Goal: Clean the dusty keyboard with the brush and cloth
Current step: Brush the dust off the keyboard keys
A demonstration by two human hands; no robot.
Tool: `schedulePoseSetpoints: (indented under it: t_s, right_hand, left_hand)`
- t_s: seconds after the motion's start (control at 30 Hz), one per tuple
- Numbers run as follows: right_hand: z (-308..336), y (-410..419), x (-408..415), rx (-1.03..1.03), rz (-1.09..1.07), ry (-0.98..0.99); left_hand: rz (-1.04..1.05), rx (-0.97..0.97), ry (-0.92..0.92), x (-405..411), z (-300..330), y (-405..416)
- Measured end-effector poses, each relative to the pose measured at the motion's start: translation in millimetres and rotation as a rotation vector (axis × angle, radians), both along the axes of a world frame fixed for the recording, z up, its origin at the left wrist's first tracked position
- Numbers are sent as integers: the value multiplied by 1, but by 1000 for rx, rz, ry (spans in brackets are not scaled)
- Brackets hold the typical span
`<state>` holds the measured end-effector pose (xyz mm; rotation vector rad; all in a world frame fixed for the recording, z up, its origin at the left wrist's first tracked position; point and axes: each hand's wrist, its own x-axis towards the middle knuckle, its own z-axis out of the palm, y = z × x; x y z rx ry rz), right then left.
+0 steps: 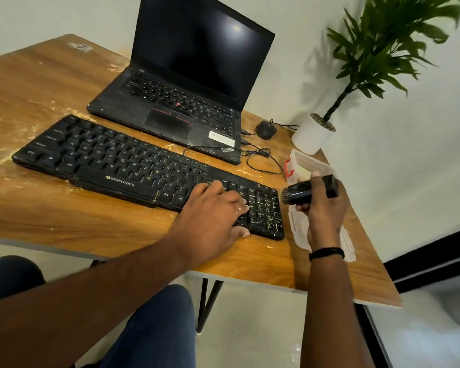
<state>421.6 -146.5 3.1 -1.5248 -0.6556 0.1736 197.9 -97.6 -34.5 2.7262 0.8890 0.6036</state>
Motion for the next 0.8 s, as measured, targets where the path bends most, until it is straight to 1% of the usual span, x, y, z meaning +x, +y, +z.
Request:
schedulePoseSetpoints:
  t_s: [0.13,0.23,0.33,0.4,0.47,0.5,0.6,0.63,0.7,0.73,0.8]
  right_hand:
    - [0,-1,-5,-71,48,-87]
    - [2,3,-10,-111,30,-114]
    - [2,9,-17,-108,8,-140]
    - [2,11,-19,-150,60,-131]
    - [3,11,-18,-233,177,-106]
    - [4,12,-17,-257,201,-118]
    - [9,12,-11,-260,112,-253]
    - [11,12,-10,-274,133,-268]
    - [12,11,-9,-329,259,-201]
    - [13,11,-9,-332,272,-188]
    - [15,10,-5,-294,188,-269]
  left_hand:
    - [3,-8,5,-1,1,-1]
    - [6,-14,-2,-1,2,0]
    - [5,-25,-17,-1,1,1]
    - [2,-21,-27,-1,-1,1]
    - [-1,-16,-36,0,-2,1]
    - [-2,-13,-39,0,-3,1]
    - [0,-7,-47,-1,-3,2]
    - [0,-10,-45,-1,-3,2]
    - [2,-14,-44,-1,-4,2]
    - [3,-13,-48,0,-4,2]
    - [4,-5,-51,0,-4,2]
